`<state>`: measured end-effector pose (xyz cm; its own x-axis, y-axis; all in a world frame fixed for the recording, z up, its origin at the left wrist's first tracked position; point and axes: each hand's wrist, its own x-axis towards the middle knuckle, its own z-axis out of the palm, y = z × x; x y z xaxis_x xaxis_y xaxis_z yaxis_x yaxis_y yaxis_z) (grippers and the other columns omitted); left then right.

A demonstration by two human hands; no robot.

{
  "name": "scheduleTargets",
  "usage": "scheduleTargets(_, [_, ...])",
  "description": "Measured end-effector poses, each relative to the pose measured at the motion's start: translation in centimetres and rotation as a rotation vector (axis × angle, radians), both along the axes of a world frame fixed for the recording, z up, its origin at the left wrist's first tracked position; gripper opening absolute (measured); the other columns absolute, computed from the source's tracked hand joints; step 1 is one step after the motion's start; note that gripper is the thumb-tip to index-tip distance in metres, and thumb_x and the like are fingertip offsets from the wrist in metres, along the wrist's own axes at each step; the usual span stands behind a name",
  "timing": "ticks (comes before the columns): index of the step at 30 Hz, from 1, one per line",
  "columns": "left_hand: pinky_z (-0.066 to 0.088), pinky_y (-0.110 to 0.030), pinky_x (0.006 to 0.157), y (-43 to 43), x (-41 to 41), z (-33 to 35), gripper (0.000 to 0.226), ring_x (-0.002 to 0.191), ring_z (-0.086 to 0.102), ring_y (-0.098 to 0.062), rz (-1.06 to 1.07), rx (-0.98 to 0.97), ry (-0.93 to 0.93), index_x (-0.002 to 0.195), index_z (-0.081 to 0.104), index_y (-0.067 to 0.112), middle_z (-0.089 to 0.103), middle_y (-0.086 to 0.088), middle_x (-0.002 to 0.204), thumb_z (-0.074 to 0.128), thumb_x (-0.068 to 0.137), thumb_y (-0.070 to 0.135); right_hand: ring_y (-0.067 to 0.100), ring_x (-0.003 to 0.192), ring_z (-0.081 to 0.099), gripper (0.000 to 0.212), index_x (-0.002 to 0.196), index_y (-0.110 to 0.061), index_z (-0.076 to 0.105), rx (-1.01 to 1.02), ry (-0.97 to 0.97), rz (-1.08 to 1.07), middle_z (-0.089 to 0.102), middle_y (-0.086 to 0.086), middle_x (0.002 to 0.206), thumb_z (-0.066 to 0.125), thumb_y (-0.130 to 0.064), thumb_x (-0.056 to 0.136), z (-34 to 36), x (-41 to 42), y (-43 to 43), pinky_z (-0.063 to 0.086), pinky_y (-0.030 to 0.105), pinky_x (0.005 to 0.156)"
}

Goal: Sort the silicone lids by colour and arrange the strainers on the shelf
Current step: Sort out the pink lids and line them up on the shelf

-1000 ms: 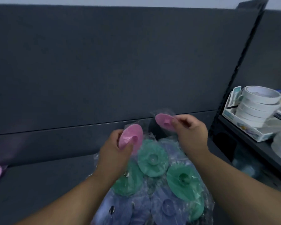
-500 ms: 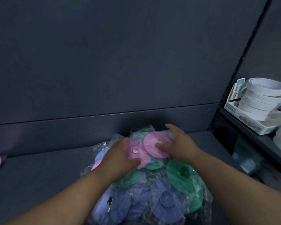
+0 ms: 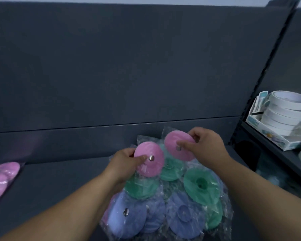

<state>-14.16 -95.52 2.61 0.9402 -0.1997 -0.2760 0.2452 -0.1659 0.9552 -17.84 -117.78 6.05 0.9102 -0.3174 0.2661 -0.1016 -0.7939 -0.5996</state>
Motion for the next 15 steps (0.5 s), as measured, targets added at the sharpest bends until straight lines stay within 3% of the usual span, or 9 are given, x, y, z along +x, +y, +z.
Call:
scheduleTargets(2, [0.053, -0.023, 0.056, 0.7, -0.3, 0.5, 0.021, 0.076, 0.065, -0.021, 0.033, -0.116, 0.016, 0.109, 0.066, 0.005, 0.072, -0.012, 0.094, 0.064, 0.088, 0.005, 0.016, 0.06, 0.051, 0.031, 0.067, -0.013, 0.059, 0.167, -0.109, -0.014, 0.059, -0.001, 0.064, 0.075, -0.037, 0.076, 0.8, -0.2, 0.8, 0.041, 0.029, 0.061])
scheduleTargets(4, [0.052, -0.022, 0.06, 2.0, -0.5, 0.9, 0.019, 0.074, 0.063, -0.018, 0.077, -0.219, 0.029, 0.108, 0.065, 0.006, 0.071, -0.012, 0.093, 0.059, 0.09, 0.004, 0.017, 0.059, 0.047, 0.032, 0.071, -0.005, 0.056, 0.32, -0.187, -0.058, 0.058, 0.007, 0.067, 0.072, -0.032, 0.081, 1.1, -0.3, 2.2, 0.037, 0.029, 0.054])
scheduleTargets(10, [0.051, -0.022, 0.058, 8.3, -1.0, 2.1, 0.014, 0.059, 0.064, -0.011, 0.128, -0.443, 0.061, 0.092, 0.067, 0.011, 0.072, -0.005, 0.077, 0.052, 0.093, 0.01, 0.023, 0.069, 0.06, 0.022, 0.083, -0.013, 0.057, 0.547, -0.143, -0.027, 0.065, 0.006, 0.078, 0.063, -0.033, 0.088, -0.6, 0.3, 9.2, 0.047, 0.034, 0.062])
scheduleTargets(12, [0.052, -0.022, 0.057, 10.6, -1.4, 2.2, 0.014, 0.062, 0.065, -0.012, 0.125, -0.435, 0.056, 0.092, 0.067, 0.011, 0.073, -0.006, 0.082, 0.053, 0.093, 0.014, 0.021, 0.072, 0.065, 0.016, 0.087, -0.015, 0.059, 0.661, -0.056, 0.059, 0.069, 0.009, 0.083, 0.063, -0.03, 0.09, -1.5, 0.5, 12.4, 0.052, 0.038, 0.066])
scheduleTargets(15, [0.053, -0.026, 0.054, 13.9, -1.9, 1.7, 0.016, 0.064, 0.066, -0.019, 0.166, -0.345, 0.046, 0.097, 0.066, 0.006, 0.073, -0.015, 0.088, 0.056, 0.093, 0.018, 0.019, 0.073, 0.06, 0.008, 0.094, -0.012, 0.06, 0.933, 0.106, 0.222, 0.067, 0.009, 0.082, 0.057, -0.019, 0.094, -2.3, 0.5, 17.6, 0.051, 0.034, 0.071])
